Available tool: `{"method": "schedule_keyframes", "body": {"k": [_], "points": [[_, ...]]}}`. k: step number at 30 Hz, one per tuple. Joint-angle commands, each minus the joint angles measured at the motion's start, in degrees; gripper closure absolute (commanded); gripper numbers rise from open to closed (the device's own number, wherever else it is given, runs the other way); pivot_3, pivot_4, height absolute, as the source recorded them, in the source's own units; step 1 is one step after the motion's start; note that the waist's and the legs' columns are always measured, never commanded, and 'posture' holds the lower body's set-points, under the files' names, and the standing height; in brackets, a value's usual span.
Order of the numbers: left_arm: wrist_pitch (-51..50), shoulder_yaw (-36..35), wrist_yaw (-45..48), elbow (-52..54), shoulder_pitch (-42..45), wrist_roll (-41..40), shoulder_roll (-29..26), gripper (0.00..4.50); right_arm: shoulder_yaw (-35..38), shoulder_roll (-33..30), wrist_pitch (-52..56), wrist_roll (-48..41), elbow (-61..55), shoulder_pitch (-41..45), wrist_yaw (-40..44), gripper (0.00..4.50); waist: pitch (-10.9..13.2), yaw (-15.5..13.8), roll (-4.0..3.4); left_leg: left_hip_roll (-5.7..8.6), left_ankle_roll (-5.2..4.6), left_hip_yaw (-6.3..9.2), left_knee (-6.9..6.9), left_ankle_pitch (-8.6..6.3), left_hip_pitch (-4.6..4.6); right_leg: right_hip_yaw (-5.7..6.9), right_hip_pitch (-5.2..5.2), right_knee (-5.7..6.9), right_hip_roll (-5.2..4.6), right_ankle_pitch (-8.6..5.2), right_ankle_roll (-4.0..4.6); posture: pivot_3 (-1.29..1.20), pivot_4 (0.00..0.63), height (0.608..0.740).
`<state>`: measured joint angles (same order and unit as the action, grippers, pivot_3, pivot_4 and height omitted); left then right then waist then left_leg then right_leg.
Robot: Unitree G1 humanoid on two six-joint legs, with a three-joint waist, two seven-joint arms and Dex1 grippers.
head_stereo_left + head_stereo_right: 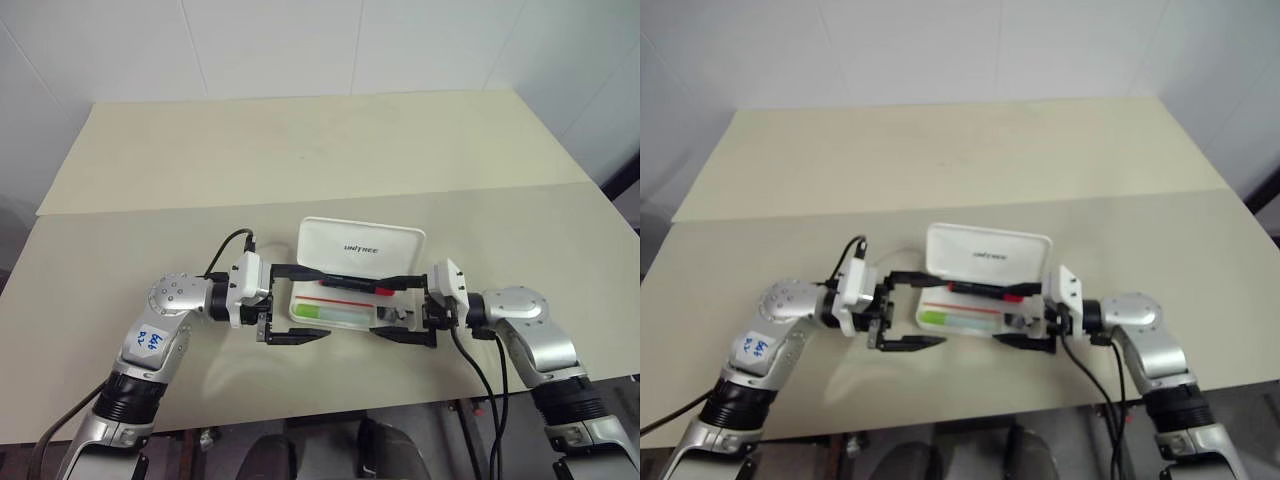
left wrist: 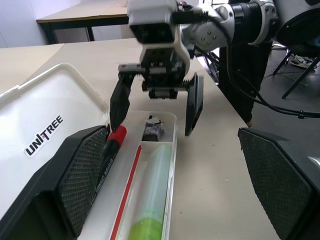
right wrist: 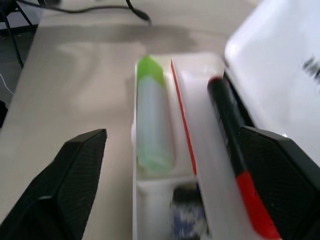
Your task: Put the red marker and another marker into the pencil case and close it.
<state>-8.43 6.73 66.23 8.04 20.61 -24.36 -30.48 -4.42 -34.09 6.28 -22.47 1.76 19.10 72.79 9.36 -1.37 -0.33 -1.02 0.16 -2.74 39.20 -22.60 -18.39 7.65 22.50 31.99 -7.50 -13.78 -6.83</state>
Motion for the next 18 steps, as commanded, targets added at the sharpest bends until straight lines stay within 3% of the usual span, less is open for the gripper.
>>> {"method": "schedule_keyframes", "body": {"k": [1, 9, 13, 18], "points": [[1.5, -1.1, 0.1, -0.2, 0.7, 0.4, -0.5, 0.0, 3.5, -2.0, 3.0, -3.9, -5.4, -0.6, -0.6, 0.03, 0.0, 0.0, 0.0, 0.0, 0.0, 0.01, 0.0, 0.0, -0.01, 0.0, 0.0, 0.0, 0.0, 0.0, 0.0, 0.0, 0.15, 0.74], [3.5, -2.9, 1.5, -2.8, 0.8, 0.2, -2.9, 0.0, 9.5, -6.4, 9.8, -10.2, -11.7, -2.0, -1.6, 0.03, 0.0, 0.0, 0.0, 0.0, 0.0, 0.0, 0.0, 0.0, -0.02, 0.0, 0.01, 0.0, -0.01, 0.0, 0.0, 0.0, 0.15, 0.74], [4.8, -5.1, 3.0, -4.9, 0.5, -0.9, -4.0, 0.94, 12.2, -8.6, 9.3, -11.0, -12.5, -2.7, -0.7, 0.0, 0.0, 0.0, 0.0, 0.0, -0.01, 0.0, 0.0, 0.0, 0.0, 0.01, 0.0, 0.0, -0.01, 0.0, 0.0, 0.0, 0.15, 0.74], [7.1, -6.2, 4.3, -7.9, 0.9, -0.1, -5.0, 2.78, 15.1, -11.8, 7.6, -12.0, -11.5, -3.9, 3.2, 0.0, 0.0, 0.0, 0.0, 0.0, -0.02, 0.0, 0.0, -0.01, -0.02, 0.02, 0.01, 0.0, -0.02, 0.0, 0.0, 0.0, 0.15, 0.74]]}}
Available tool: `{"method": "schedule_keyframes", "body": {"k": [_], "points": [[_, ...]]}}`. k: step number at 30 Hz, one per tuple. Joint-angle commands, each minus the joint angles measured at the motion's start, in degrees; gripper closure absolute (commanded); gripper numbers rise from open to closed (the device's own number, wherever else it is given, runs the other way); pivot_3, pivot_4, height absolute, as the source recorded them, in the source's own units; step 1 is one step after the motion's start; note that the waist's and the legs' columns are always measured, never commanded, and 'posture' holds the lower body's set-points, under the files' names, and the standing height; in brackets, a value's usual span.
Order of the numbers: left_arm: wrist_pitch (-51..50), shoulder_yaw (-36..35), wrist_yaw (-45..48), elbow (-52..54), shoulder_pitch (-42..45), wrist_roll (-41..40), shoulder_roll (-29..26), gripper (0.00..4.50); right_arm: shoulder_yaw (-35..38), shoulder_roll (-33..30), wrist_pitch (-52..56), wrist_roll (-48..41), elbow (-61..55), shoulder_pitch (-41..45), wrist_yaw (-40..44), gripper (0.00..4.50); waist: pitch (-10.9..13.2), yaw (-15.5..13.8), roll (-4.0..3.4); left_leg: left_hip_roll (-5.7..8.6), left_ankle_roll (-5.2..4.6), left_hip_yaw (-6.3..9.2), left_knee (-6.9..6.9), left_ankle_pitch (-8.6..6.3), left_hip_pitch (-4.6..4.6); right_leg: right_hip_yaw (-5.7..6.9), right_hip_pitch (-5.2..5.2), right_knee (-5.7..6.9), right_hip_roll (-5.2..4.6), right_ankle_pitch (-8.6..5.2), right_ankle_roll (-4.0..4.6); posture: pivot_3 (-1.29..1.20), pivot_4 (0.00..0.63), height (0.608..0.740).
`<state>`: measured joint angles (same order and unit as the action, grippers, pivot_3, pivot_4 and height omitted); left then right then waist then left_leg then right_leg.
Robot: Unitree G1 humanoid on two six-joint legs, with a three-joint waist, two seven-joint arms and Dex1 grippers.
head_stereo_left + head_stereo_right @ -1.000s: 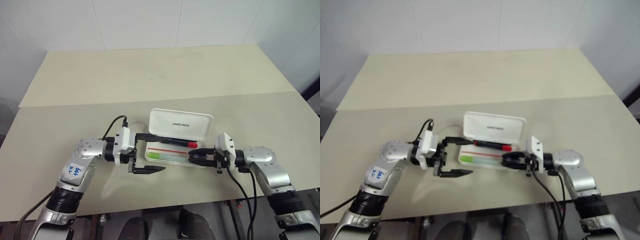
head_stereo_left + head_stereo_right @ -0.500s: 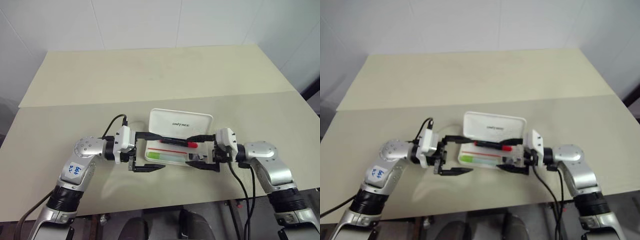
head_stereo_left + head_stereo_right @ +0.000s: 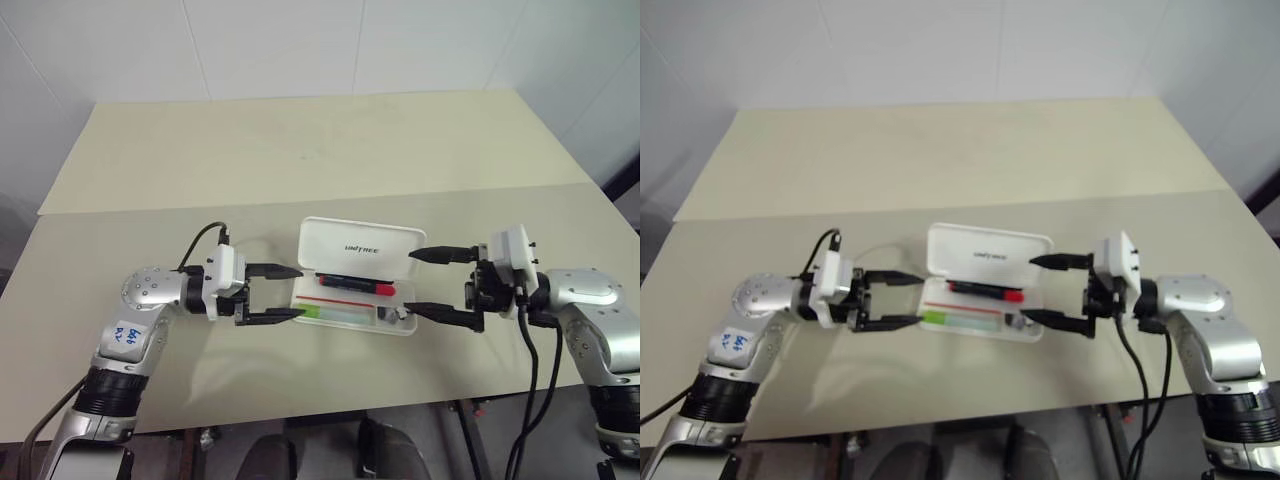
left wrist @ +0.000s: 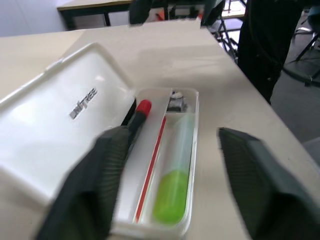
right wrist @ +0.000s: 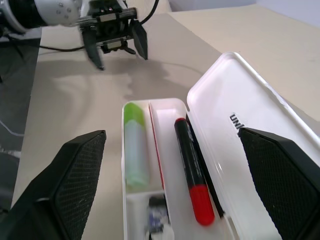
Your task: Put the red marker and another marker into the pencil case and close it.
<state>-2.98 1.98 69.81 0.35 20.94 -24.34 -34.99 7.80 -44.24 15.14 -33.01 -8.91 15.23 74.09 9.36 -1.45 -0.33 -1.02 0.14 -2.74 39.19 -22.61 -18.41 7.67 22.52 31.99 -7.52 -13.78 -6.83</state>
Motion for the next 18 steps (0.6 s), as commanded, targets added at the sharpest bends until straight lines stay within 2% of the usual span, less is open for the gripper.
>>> {"method": "schedule_keyframes", "body": {"k": [1, 3, 5, 9, 18], "points": [[1.9, -1.5, 0.9, -0.7, 0.9, -0.2, -0.5, 3.15, 3.0, -1.9, -2.0, -1.3, -0.6, 0.0, 2.3, 0.0, 0.0, 0.1, 0.0, 0.01, -0.01, -0.02, 0.0, -0.01, 0.01, -0.01, 0.0, 0.0, -0.01, 0.0, 0.0, 0.0, 0.15, 0.74], [2.7, -1.7, 0.8, -1.9, 1.7, 0.1, -0.1, 3.92, 3.1, -2.0, -2.6, -1.2, -0.2, -0.1, 3.0, 0.0, 0.0, 0.0, 0.01, 0.01, -0.02, -0.02, 0.0, -0.01, 0.0, 0.0, 0.0, 0.0, -0.01, 0.0, 0.0, 0.0, 0.15, 0.74], [3.7, -1.7, 0.7, -3.1, 2.5, 0.5, 0.2, 4.48, 3.1, -1.9, -3.2, -1.0, 0.2, 0.1, 3.4, 0.0, 0.0, 0.0, 0.01, 0.0, -0.02, -0.01, 0.0, -0.01, 0.01, 0.02, 0.0, 0.0, -0.01, 0.0, 0.0, 0.0, 0.15, 0.74], [6.2, -2.3, -1.5, -5.7, 4.0, 1.9, 1.3, 4.48, 3.5, -2.5, -3.8, -0.4, 1.6, 0.5, 3.5, 0.0, 0.0, 0.0, 0.01, 0.01, -0.02, -0.04, 0.0, -0.01, 0.02, 0.01, -0.02, 0.0, -0.01, 0.0, 0.0, 0.0, 0.15, 0.74], [9.2, -3.6, -17.1, -13.3, 7.4, 10.0, 5.5, 4.48, 3.8, -3.4, -4.8, 0.6, 2.4, 0.2, 2.3, 0.0, 0.0, 0.0, 0.03, 0.01, -0.02, -0.05, 0.0, -0.01, 0.02, 0.03, -0.02, 0.0, 0.0, 0.01, -0.02, 0.0, 0.15, 0.74]]}}
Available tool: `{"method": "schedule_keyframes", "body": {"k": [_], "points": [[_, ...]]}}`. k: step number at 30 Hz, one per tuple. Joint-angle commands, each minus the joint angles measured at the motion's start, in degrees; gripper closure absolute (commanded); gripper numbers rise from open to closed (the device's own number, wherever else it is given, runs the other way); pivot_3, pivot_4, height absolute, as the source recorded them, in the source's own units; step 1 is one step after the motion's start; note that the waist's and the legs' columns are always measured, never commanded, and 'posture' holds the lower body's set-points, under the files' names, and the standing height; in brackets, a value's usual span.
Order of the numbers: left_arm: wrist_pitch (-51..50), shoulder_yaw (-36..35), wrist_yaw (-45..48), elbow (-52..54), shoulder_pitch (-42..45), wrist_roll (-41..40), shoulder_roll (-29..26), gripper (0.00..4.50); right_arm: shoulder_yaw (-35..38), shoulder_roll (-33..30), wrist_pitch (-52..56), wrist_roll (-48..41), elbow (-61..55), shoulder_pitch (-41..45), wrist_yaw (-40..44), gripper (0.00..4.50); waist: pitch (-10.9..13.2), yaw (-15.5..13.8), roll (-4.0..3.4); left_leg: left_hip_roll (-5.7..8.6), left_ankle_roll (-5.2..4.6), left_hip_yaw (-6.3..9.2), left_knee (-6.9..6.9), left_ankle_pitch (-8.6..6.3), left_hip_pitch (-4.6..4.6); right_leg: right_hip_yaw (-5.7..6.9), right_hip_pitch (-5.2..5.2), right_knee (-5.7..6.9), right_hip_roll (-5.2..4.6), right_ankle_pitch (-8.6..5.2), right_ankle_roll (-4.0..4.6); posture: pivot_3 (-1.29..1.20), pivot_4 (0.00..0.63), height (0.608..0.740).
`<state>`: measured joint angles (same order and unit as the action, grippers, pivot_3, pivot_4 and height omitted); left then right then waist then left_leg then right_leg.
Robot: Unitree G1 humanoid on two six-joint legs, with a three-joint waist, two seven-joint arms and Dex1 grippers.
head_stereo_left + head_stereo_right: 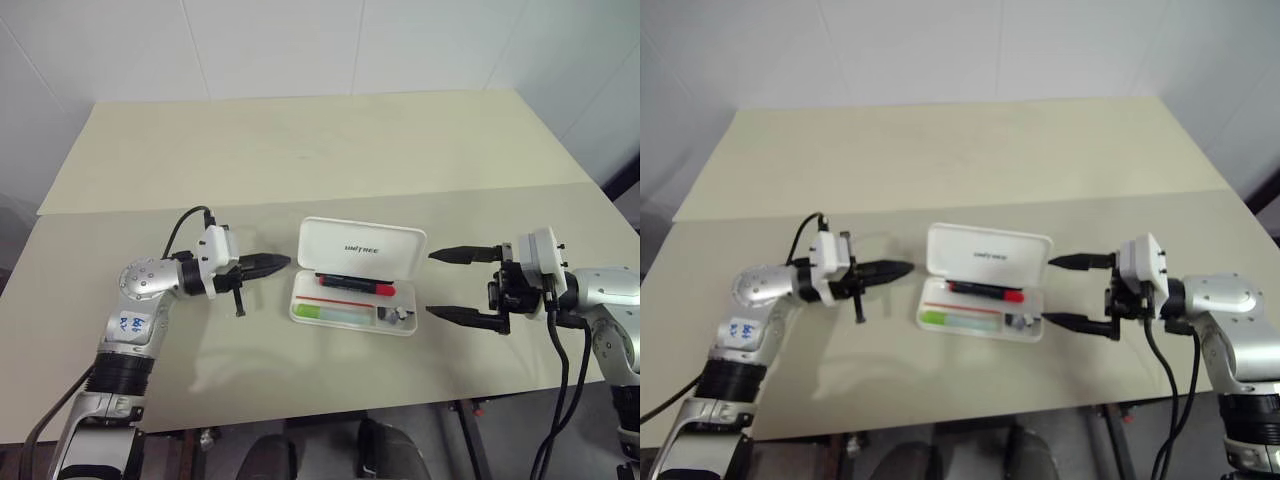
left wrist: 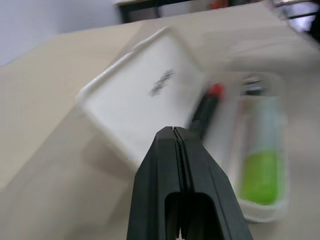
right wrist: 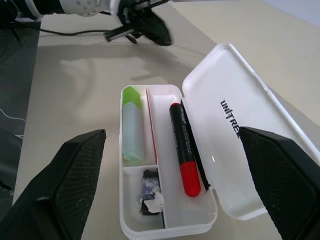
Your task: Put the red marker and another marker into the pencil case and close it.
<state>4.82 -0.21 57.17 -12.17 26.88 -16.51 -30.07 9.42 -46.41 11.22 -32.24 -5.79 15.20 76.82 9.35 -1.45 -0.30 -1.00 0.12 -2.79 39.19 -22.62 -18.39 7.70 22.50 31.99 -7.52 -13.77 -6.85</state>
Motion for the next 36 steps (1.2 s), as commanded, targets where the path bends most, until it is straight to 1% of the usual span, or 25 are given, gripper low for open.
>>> {"method": "schedule_keyframes", "body": {"k": [1, 7, 12, 16, 19, 25, 30, 34, 36], "points": [[1.3, -1.4, -5.6, -1.1, 1.7, 2.7, 0.8, 4.48, 2.3, -1.2, -0.9, -0.1, -0.7, 0.2, -0.6, 0.0, 0.0, 0.0, 0.0, 0.0, 0.0, -0.01, 0.0, 0.0, -0.01, 0.0, 0.0, 0.0, -0.01, 0.0, 0.0, 0.0, 0.15, 0.74], [0.5, -0.3, -12.0, -6.7, 4.7, 6.2, 3.0, 4.48, 2.6, -1.3, -1.4, 0.3, -0.7, 0.1, -1.4, 0.0, 0.0, -0.1, 0.02, 0.01, 0.0, 0.0, 0.01, 0.0, 0.0, 0.02, -0.02, 0.0, -0.02, 0.01, -0.01, 0.0, 0.15, 0.74], [1.7, 1.4, -12.5, -12.8, 9.2, 7.0, 7.2, 4.48, 2.1, -0.6, -1.6, 0.6, -1.6, -0.2, -2.4, 0.0, 0.0, -0.2, 0.06, 0.02, 0.0, -0.01, 0.03, 0.01, -0.01, 0.04, -0.03, 0.0, -0.01, 0.02, -0.03, 0.0, 0.15, 0.74], [3.9, 2.5, -8.3, -14.3, 11.2, 5.7, 9.7, 4.48, 1.8, -0.3, -2.1, 0.6, -2.1, -0.9, -3.1, 0.0, 0.0, 0.0, 0.1, 0.02, 0.01, -0.04, 0.02, 0.01, -0.01, 0.06, 0.0, 0.0, -0.01, 0.02, -0.03, 0.0, 0.15, 0.74], [5.3, 2.4, -4.7, -13.7, 11.0, 4.4, 10.1, 4.48, 1.8, -0.1, -2.2, 0.4, -2.6, -1.4, -3.7, 0.0, 0.0, 0.0, 0.11, 0.02, 0.0, -0.06, 0.01, 0.01, -0.01, 0.08, 0.0, -0.01, -0.01, 0.02, -0.03, 0.0, 0.15, 0.74], [7.5, 1.8, 1.6, -12.5, 9.8, 2.6, 8.6, 4.48, 1.8, -0.1, -2.0, -0.1, -3.5, -2.1, -4.5, 0.0, 0.0, -0.1, 0.12, 0.02, 0.01, -0.06, 0.02, 0.0, -0.01, 0.07, 0.0, -0.01, -0.02, 0.02, -0.03, 0.0, 0.15, 0.74], [11.9, 4.9, 11.0, -10.3, 8.2, 3.1, 5.5, 4.48, 2.1, -0.3, -1.8, -0.4, -3.6, -2.3, -4.7, 0.0, 0.0, 0.0, 0.11, 0.0, 0.01, -0.08, 0.02, 0.01, 0.01, 0.07, -0.01, 0.0, -0.01, 0.02, -0.03, 0.0, 0.15, 0.74], [12.0, 6.9, 14.3, -9.0, 8.1, 3.6, 4.8, 4.48, 2.2, -0.4, -1.7, -0.4, -3.7, -2.5, -4.9, 0.0, 0.0, -0.2, 0.12, 0.01, 0.0, -0.07, 0.05, 0.01, -0.02, 0.07, -0.02, -0.01, -0.03, 0.02, -0.03, 0.0, 0.15, 0.74], [11.9, 9.0, 15.8, -7.8, 8.2, 4.8, 4.7, 4.48, 2.2, -0.3, -1.7, -0.4, -3.8, -2.6, -5.0, 0.0, 0.0, -0.2, 0.11, 0.01, 0.01, -0.07, 0.05, 0.0, -0.02, 0.07, -0.02, -0.01, -0.03, 0.02, -0.03, 0.0, 0.15, 0.74]]}}
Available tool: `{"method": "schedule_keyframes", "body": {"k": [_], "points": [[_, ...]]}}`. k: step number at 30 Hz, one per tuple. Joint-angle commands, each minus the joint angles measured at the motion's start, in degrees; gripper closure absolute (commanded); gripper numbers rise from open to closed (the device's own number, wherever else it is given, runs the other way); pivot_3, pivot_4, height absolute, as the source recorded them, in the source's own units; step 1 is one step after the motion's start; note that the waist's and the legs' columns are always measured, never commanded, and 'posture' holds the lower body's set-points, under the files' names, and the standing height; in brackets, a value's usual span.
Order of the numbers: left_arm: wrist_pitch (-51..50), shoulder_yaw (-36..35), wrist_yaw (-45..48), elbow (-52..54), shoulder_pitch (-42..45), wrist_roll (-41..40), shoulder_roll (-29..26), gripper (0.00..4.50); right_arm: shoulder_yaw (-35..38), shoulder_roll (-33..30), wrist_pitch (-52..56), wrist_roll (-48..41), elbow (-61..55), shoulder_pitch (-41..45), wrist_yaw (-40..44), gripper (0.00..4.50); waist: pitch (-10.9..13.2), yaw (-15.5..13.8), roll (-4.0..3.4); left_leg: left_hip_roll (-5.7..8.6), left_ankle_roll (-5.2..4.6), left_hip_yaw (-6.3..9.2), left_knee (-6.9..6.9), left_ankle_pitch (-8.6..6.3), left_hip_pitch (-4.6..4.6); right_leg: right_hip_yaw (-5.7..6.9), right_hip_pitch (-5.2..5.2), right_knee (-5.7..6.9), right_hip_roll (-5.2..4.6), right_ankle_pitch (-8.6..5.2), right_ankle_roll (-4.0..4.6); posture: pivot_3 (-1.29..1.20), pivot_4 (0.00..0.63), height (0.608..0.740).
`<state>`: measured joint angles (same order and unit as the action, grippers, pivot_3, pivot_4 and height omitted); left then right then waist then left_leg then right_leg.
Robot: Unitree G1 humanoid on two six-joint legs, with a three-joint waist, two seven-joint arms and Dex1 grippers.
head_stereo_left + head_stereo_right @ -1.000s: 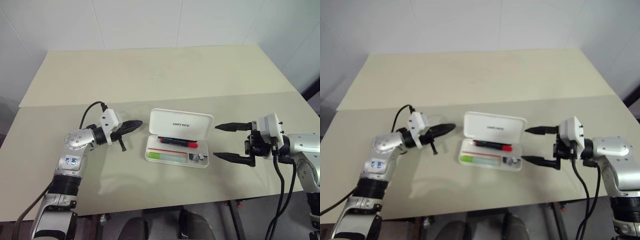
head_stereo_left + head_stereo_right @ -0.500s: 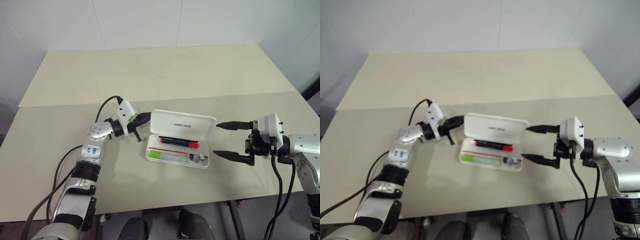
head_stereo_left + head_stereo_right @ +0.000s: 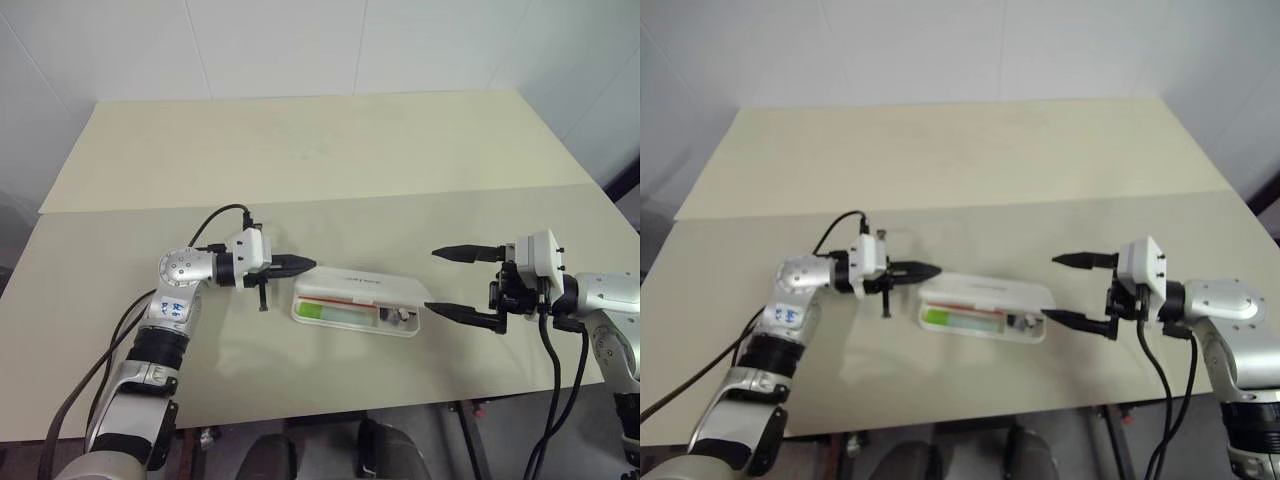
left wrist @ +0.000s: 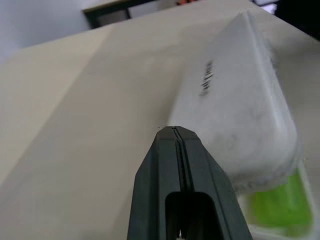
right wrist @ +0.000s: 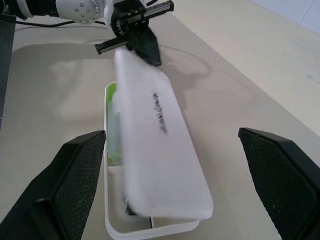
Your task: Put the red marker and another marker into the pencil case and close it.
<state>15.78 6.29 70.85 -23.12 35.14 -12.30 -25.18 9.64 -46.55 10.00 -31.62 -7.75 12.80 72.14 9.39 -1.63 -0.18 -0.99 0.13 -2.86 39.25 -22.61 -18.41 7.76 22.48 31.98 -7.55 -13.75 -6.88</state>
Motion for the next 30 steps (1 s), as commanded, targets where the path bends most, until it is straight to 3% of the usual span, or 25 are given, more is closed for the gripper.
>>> {"method": "schedule_keyframes", "body": {"k": [1, 14, 23, 30], "points": [[0.7, 3.2, 2.3, 3.5, 0.1, 1.1, -0.1, 4.48, 2.0, -0.2, -0.4, -1.1, -1.9, -0.2, -0.5, 0.0, 0.0, 0.0, 0.0, 0.0, 0.0, 0.0, 0.0, 0.0, 0.01, 0.0, 0.0, 0.0, 0.0, 0.0, 0.0, 0.0, 0.15, 0.74], [-9.5, 11.5, -2.0, 6.1, 0.8, 10.2, 0.1, 4.48, 1.9, 0.6, -0.3, -1.0, -4.2, -1.8, -3.1, 0.0, 0.0, 0.0, 0.02, 0.0, -0.01, 0.0, 0.0, 0.0, 0.04, -0.03, -0.04, 0.01, 0.0, 0.0, 0.0, 0.0, 0.15, 0.74], [-20.8, 14.4, -4.1, 10.0, -1.0, 11.5, -0.6, 4.48, 2.0, 2.4, -1.3, -0.7, -6.4, -4.9, -5.8, 0.0, -0.2, 0.0, 0.06, -0.02, -0.01, 0.02, 0.0, 0.0, 0.11, -0.06, -0.1, 0.03, 0.0, 0.0, 0.0, 0.0, 0.15, 0.74], [-24.6, 6.5, -4.3, 16.7, -2.8, 1.4, -0.3, 4.48, 1.1, 3.7, -3.1, -0.1, -4.5, -5.1, -5.6, 0.0, -0.2, 0.2, 0.07, -0.02, -0.01, 0.02, 0.0, 0.0, 0.09, -0.09, -0.06, 0.04, 0.01, 0.0, 0.0, 0.0, 0.15, 0.74]]}}
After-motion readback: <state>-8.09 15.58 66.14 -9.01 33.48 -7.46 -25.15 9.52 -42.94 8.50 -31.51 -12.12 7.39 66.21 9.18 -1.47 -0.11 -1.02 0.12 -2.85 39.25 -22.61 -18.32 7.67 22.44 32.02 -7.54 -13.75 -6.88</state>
